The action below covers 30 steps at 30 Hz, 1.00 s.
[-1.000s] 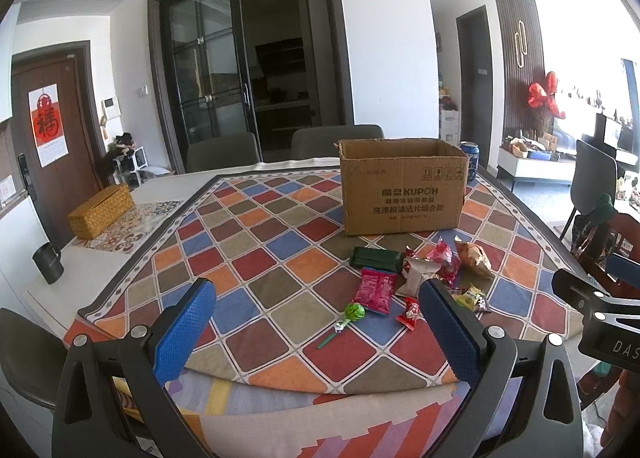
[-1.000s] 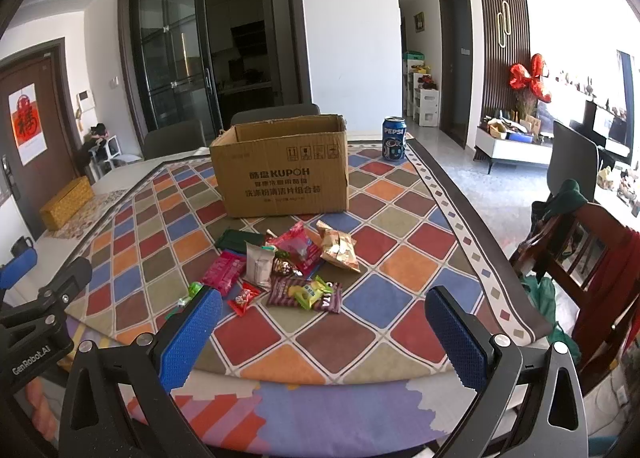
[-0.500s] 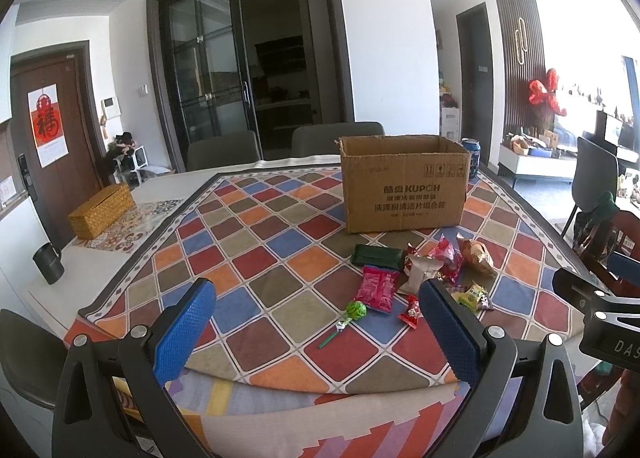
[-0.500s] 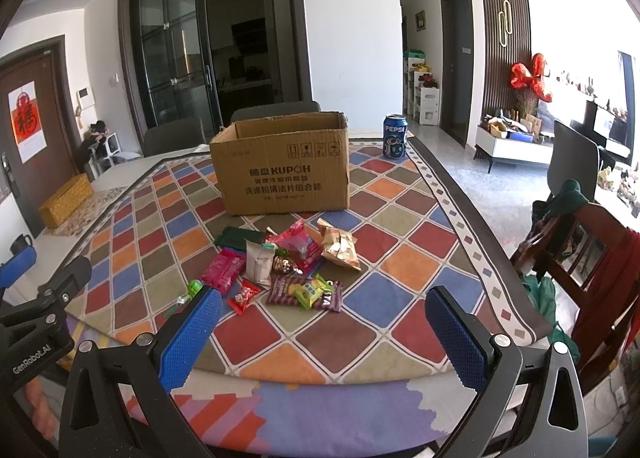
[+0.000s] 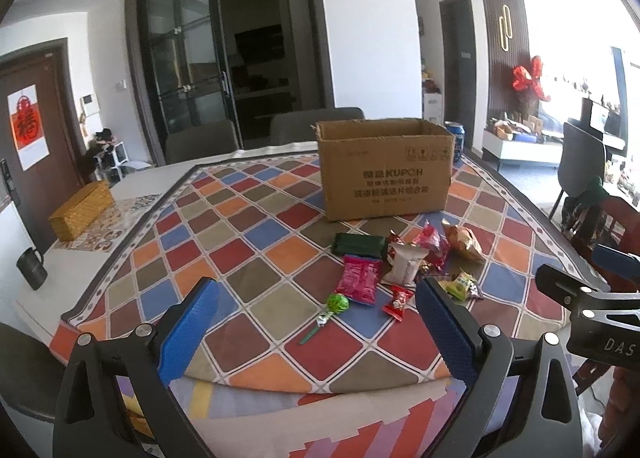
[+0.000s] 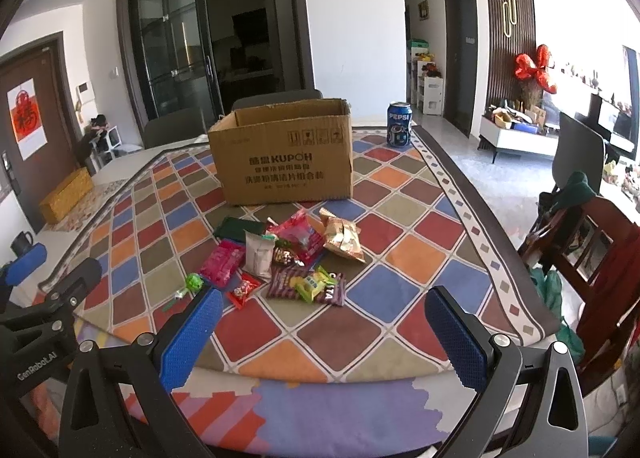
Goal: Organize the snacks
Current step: 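Move both tools forward toward the snack pile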
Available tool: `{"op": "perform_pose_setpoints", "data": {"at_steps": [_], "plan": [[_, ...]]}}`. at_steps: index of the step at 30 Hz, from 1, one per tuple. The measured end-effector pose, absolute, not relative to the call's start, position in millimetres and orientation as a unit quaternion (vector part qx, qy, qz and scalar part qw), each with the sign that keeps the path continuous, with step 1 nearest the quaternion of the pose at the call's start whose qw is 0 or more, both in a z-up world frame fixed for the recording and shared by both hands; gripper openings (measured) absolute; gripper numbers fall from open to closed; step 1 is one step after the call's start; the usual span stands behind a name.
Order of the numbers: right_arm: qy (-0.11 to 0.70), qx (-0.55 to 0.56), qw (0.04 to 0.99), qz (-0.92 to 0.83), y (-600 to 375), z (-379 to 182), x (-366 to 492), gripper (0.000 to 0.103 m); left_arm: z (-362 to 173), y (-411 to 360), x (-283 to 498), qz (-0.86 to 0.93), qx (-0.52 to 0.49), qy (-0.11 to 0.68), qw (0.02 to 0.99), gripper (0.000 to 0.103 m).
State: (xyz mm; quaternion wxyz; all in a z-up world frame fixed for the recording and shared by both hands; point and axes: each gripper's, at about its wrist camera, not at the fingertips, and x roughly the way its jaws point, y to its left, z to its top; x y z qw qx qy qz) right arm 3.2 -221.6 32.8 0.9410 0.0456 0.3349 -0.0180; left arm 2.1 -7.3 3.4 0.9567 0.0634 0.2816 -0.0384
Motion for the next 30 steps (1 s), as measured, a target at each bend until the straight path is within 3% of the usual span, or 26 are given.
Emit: {"op": "perform_pose_setpoints", "data": {"at_steps": [6, 23, 30], "plan": [[0.351, 0.047, 0.935, 0.001, -222, 22, 17, 0.095, -9, -21, 19, -0.061, 0.083, 0.297, 0.949, 0.094], [0.395, 0.055, 0.916, 0.035, -224, -24, 80, 0.066, -49, -52, 73, -0.154, 0.111, 0.34, 0.921, 0.057], [0.422, 0.061, 0.903, 0.047, -222, -44, 99, 0.056, -75, -64, 92, -0.19, 0.107, 0.377, 0.9, 0.05]]}}
